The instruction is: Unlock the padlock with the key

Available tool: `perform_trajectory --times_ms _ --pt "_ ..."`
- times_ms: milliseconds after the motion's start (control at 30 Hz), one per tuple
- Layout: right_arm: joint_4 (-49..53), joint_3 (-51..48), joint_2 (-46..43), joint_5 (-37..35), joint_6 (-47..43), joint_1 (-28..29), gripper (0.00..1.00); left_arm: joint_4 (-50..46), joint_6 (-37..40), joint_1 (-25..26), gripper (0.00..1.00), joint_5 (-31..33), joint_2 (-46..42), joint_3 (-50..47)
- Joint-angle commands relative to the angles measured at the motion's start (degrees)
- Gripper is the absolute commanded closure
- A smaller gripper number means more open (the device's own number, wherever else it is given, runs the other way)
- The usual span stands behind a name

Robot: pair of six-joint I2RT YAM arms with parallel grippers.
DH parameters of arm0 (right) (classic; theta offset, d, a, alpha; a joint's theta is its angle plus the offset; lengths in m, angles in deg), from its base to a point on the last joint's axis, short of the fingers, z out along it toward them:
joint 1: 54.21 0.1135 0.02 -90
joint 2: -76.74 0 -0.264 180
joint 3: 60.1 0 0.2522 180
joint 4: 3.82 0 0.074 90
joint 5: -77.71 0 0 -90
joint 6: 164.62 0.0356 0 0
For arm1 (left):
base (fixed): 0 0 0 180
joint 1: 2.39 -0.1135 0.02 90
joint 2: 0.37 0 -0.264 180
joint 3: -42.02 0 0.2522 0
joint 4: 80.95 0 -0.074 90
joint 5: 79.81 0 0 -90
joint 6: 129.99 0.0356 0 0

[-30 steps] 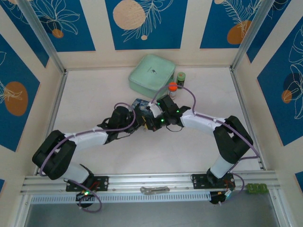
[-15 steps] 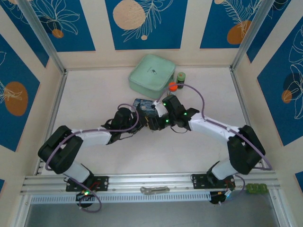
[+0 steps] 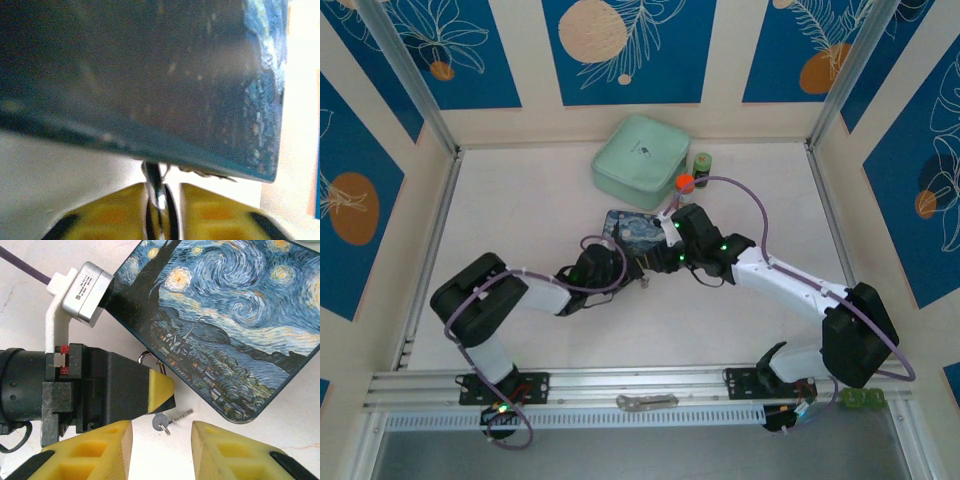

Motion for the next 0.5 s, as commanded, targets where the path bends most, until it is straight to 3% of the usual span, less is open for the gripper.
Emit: perform_trajectory --times_ms 0,133,333,467 --pt "1.2 -0.3 -1.9 -3.9 0.5 1.0 0.64 6.1 -2.6 0.6 0.63 1.6 0.7 -2.8" --pt "1.2 -0.2 -2.0 -5.7 0.2 2.0 0.63 4.1 -2.1 0.7 0.43 4.4 -4.1 -7.4" --pt "1.7 0.9 0.5 -8.3 0.2 5.0 0.63 -10.0 1.1 -0.4 0.27 10.9 -17.5 -11.4" --pt "3.4 3.4 5.6 -12.3 0.7 9.6 0.62 -20.8 4.8 -4.7 0.19 13.5 -26.0 -11.4"
